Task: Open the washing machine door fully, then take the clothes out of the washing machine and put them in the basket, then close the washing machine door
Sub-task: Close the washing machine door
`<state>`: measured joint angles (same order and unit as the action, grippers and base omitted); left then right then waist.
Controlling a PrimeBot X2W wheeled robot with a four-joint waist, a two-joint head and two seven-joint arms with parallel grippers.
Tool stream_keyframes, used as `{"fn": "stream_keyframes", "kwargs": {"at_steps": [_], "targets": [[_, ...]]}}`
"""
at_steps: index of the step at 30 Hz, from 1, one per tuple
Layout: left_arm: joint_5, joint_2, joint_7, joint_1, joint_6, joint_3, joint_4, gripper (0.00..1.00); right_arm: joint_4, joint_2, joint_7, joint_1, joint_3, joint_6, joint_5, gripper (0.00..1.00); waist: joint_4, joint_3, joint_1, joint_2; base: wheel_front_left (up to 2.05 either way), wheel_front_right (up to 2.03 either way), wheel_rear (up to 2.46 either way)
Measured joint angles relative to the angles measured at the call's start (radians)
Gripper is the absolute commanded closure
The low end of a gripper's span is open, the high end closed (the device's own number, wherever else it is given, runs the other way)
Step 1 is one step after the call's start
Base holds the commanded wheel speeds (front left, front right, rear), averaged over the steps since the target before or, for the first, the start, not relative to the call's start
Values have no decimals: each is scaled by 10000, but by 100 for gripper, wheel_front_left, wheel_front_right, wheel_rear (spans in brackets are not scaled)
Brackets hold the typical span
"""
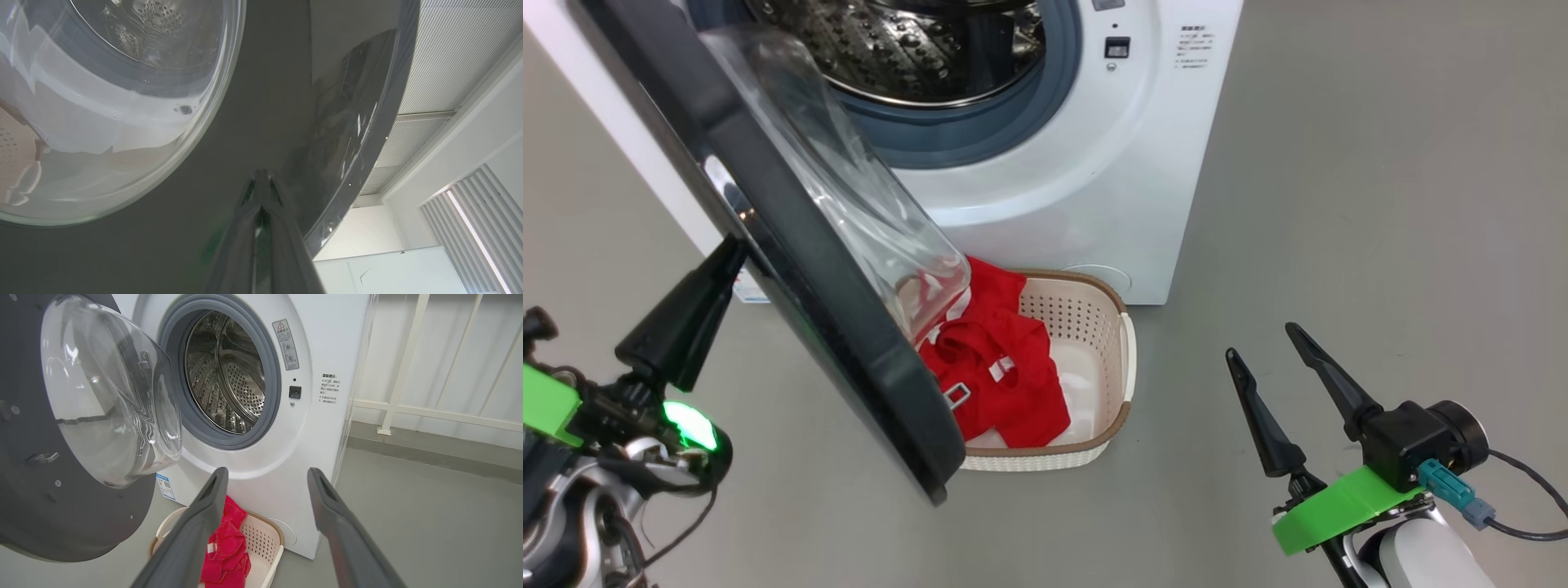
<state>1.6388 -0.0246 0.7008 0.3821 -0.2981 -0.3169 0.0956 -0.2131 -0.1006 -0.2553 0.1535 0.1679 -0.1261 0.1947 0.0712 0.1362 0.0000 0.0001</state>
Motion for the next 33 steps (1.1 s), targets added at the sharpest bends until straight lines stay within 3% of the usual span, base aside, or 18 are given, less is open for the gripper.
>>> {"fn": "stream_keyframes", "kwargs": {"at_steps": [2, 3, 4, 7, 11, 15, 18, 23, 27, 33], "targets": [[40, 4, -198, -116, 82, 27, 40, 97, -2, 10, 0, 0, 0, 0, 0, 0, -61, -15, 0, 0, 0, 0, 0], [40, 6, -324, -202, 173, 21, 48, 53, -4, 13, 0, 0, 0, 0, 2, 0, -83, -29, 0, 0, 0, 0, 0], [6, 6, -443, -285, 270, 13, 50, 0, -4, 19, 0, 0, 0, 0, 2, 0, -101, -44, 0, 0, 0, 0, 0], [-763, -148, -892, -611, 953, 105, 92, 0, -8, 44, 0, 0, 0, 0, 4, 0, -136, -91, 0, 0, 0, 0, 0], [-2566, -594, -1960, -1114, 2635, 347, 171, 0, -6, 69, 0, -6, -33, 0, 224, 0, -127, -163, 0, 0, 0, 0, 0], [-4991, -1011, -3668, -1497, 3814, 637, -142, 0, -8, 81, 0, -13, -42, 0, 255, 0, -78, -255, 0, 0, 0, 0, 0], [-7241, -1632, -5141, -1923, 4140, 1356, -203, 0, -8, 104, 0, -15, -29, 0, 255, 0, -58, -342, 0, 0, 0, 0, 0], [-10069, -2359, -7678, -2712, 4222, 2661, -545, 0, 0, 117, 0, -53, -4, 0, 255, 0, -75, -505, 0, 0, 0, 0, 0], [-10974, -2456, -9131, -3115, 4228, 3112, -1018, 0, 46, 140, 0, -121, 17, 0, 341, 0, -129, -614, 0, 0, 0, 0, 0], [-12226, -2456, -9505, -3292, 4232, 3173, -1294, 0, 130, 140, 0, -279, 25, 0, 343, 0, -206, -702, 0, 0, 0, 0, 0]]}}
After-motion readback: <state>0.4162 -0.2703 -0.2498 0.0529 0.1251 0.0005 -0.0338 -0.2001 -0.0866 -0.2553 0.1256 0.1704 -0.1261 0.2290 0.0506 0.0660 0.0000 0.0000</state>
